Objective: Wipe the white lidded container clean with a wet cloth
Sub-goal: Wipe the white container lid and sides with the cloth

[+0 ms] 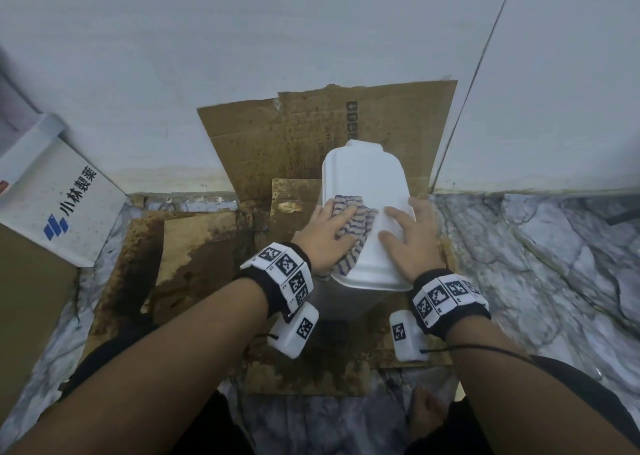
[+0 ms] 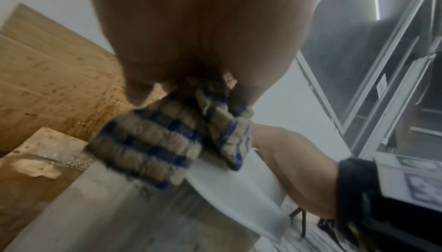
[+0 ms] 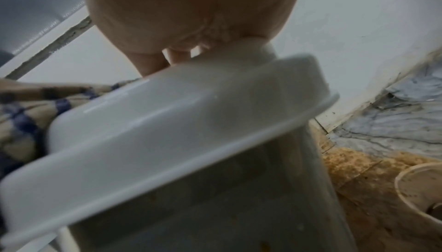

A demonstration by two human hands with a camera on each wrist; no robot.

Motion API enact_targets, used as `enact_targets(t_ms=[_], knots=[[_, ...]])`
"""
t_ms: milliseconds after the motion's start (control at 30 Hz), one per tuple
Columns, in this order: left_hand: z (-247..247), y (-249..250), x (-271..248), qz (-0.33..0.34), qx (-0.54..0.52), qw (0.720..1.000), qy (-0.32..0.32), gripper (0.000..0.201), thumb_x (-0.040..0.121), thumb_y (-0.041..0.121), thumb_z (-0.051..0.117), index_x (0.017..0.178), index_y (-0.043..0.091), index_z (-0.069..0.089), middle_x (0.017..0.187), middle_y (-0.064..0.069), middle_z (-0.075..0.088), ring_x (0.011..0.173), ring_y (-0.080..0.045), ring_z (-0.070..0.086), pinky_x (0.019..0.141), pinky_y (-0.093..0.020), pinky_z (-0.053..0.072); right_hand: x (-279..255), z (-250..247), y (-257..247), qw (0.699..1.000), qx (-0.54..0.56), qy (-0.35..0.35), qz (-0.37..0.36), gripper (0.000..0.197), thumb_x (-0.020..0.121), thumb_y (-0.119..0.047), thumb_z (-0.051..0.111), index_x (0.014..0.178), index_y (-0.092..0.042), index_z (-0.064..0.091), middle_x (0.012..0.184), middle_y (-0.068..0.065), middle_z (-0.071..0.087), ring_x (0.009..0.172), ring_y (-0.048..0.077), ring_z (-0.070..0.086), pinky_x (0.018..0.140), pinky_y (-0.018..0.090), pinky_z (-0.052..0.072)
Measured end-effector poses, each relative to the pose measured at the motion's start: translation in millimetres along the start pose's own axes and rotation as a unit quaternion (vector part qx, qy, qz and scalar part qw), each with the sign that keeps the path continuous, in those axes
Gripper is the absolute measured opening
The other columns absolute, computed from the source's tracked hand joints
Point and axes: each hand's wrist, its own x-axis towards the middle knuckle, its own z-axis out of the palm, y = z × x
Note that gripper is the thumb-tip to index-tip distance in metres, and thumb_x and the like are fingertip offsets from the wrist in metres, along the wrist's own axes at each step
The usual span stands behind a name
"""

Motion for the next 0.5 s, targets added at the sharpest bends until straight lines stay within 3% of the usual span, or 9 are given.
enact_targets(t_ms=[100,167,233,333,500], knots=[[-9.9,-8.5,20.5,-0.004,0.007,1.000,-0.005,0.061,0.100,0.036,0.040,0.153,0.037,0.010,0.162,0.000,-0.009,0.148,-0.026,-0.011,0.120,-0.042,0.007,1.0,-1.1,-2.3,0.999,0.024,0.014,0.037,0.044,0.085,-0.016,0.061,0.128,-0.012,0.055,0.144,0.009,0.033,0.138,0.026,0.026,0.112,0.030,0.019],[-18.2,-13.4,33.2,-0.009,0.011,1.000,0.002,0.062,0.100,0.037,0.040,0.153,0.038,0.009,0.162,0.000,-0.009,0.149,-0.027,-0.008,0.120,-0.042,0.009,0.8,0.9,-2.8,0.999,0.028,-0.002,0.025,0.045,0.087,-0.022,0.059,0.130,-0.012,0.053,0.143,0.008,0.035,0.135,0.024,0.031,0.106,0.025,0.020],[-28.7,-19.0,49.3,-0.019,0.016,1.000,0.009,0.062,0.099,0.039,0.041,0.153,0.038,0.010,0.162,-0.001,-0.006,0.149,-0.026,-0.003,0.120,-0.043,0.013,-1.2,6.7,-2.9,0.999,0.024,-0.019,0.013,0.052,0.086,-0.034,0.048,0.134,-0.014,0.048,0.147,0.008,0.030,0.137,0.023,0.028,0.109,0.026,0.020],[-46.9,-27.5,70.5,-0.030,0.041,0.999,0.014,0.063,0.099,0.040,0.042,0.153,0.037,0.010,0.163,-0.004,0.001,0.149,-0.027,0.007,0.118,-0.042,0.020,-7.9,18.0,-3.8,1.000,-0.005,-0.017,-0.016,0.056,0.086,-0.036,0.036,0.138,-0.016,0.042,0.151,0.008,0.024,0.139,0.023,0.024,0.115,0.033,0.020],[-74.0,-30.3,101.8,-0.032,0.074,0.997,0.020,0.061,0.100,0.038,0.040,0.152,0.037,0.009,0.162,-0.004,0.011,0.145,-0.030,0.023,0.112,-0.035,0.027,-4.3,23.2,-2.7,1.000,0.002,-0.006,-0.027,0.052,0.087,-0.032,0.035,0.136,-0.018,0.043,0.148,0.002,0.024,0.136,0.018,0.025,0.109,0.024,0.018]])
